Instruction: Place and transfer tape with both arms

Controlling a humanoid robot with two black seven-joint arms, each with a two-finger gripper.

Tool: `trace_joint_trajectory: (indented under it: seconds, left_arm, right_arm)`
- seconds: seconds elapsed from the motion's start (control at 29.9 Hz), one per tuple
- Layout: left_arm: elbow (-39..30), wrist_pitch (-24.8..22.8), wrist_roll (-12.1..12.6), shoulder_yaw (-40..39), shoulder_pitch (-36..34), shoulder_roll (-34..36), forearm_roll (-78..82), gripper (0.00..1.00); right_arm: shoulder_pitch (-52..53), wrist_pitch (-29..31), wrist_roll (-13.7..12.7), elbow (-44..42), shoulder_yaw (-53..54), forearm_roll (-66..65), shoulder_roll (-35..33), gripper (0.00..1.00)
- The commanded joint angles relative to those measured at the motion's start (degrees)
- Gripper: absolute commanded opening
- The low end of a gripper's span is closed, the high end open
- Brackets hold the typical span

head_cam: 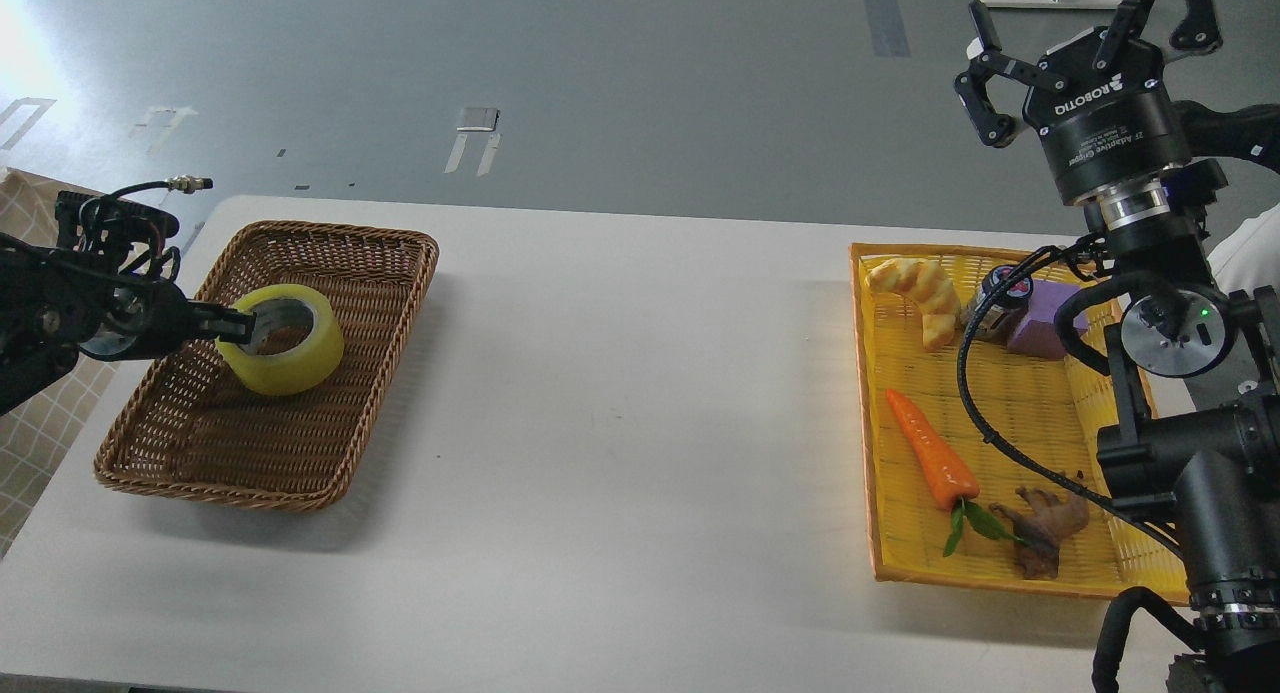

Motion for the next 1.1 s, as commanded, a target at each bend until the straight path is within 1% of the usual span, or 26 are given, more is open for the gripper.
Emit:
trace_joint_trajectory:
  seconds: [0.0,0.1,0.17,0.2,0.27,0.3,0.37,0.47,0.64,0.74,0.87,0.94,1.07]
  left_arm:
    - [0.1,-0.1,0.0,0.1,0.0,0.0,-1.3,0.21]
    - [0.1,-0.1,0.0,0.1,0.0,0.0,-1.4,0.32]
    - [0.1,-0.1,0.0,0.1,0.0,0.0,-1.5,0.34]
    - [0.1,-0.1,0.0,0.1,0.0,0.0,-1.5,0.38]
    - [0.1,-0.2,0.0,0.1,0.0,0.0,-1.5,0.41]
    - [0.1,-0.2,0.0,0.1,0.0,0.0,-1.5,0.43]
    - [0.0,-0.2,-0.1,0.1,-0.1,0.0,-1.5,0.53]
    - [-0.5,-0.2,-0.1,-0.1,-0.2,0.1,-1.6,0.61]
    - [-0.8,-0.4,-0.2,-0.5,-1.1,0.3,-3.8,0.63]
    - [-1.1,-0.5,-0.2,-0.6,-3.3,0.3,-6.2,0.63]
    - [-2.0,-0.9,-0.5,-0.8,-9.7,0.5,-8.3,0.63]
    - [-2.3,-1.0,-0.9,-1.0,-11.7,0.4,-10.4,0.64]
    - [-3.4,-1.0,-3.1,-1.1,-18.3,-0.6,-22.2,0.65]
  right_arm:
    - [0.0,0.0,0.0,0.0,0.0,0.0,0.0,1.0]
    - [0.0,0.0,0.0,0.0,0.1,0.0,0.0,1.0]
    - [0.0,0.0,0.0,0.0,0.1,0.0,0.0,1.0]
    - [0.0,0.0,0.0,0.0,0.1,0.0,0.0,1.0]
    - [0.0,0.0,0.0,0.0,0.1,0.0,0.0,1.0]
    - [0.0,0.0,0.0,0.0,0.1,0.0,0.0,1.0]
    - [0.0,0.0,0.0,0.0,0.1,0.0,0.0,1.0]
    - [0.0,0.0,0.0,0.0,0.2,0.0,0.0,1.0]
    - [0.0,0.0,0.0,0.0,0.2,0.0,0.0,1.0]
    - [0.1,0.0,0.0,0.0,0.3,0.0,0.0,1.0]
    - [0.1,0.0,0.0,0.0,0.3,0.0,-0.1,1.0]
    - [0.1,0.0,0.0,0.0,0.3,0.0,-0.1,1.0]
    - [0.1,0.0,0.0,0.0,0.3,0.0,-0.1,1.0]
